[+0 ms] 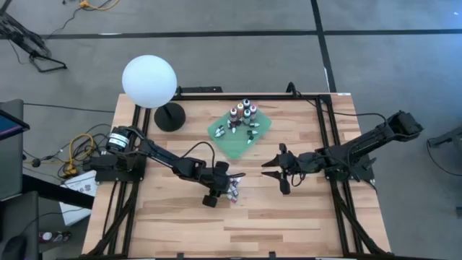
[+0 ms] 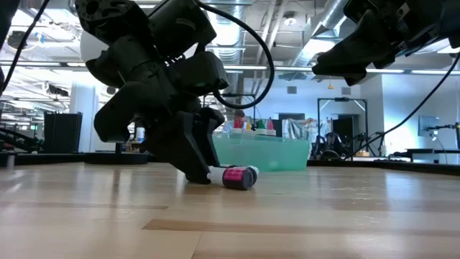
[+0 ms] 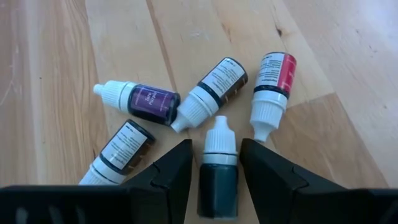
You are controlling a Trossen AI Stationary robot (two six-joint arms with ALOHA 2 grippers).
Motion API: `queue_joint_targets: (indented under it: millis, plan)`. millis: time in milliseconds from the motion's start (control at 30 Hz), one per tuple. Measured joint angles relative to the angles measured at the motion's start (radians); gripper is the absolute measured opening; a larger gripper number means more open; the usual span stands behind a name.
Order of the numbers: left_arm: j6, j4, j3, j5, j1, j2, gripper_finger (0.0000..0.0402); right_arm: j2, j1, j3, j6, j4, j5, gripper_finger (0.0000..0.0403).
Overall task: Pick & Place food coloring
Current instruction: Put the green food coloring bottle into the green bin
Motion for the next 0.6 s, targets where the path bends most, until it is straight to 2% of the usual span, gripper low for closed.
queue_joint_targets:
  millis: [467, 600]
  plan:
    - [-0.008, -0.006, -0.002, -0.012, 0.007, -0.014, 0.0136, 0.000, 0.000, 0.000, 0.000, -0.001, 0.000, 0.0120]
    - [-0.011, -0.006, -0.002, -0.014, 0.006, -0.013, 0.0116, 0.000, 0.000, 0.000, 0.000, -0.001, 0.000, 0.0120]
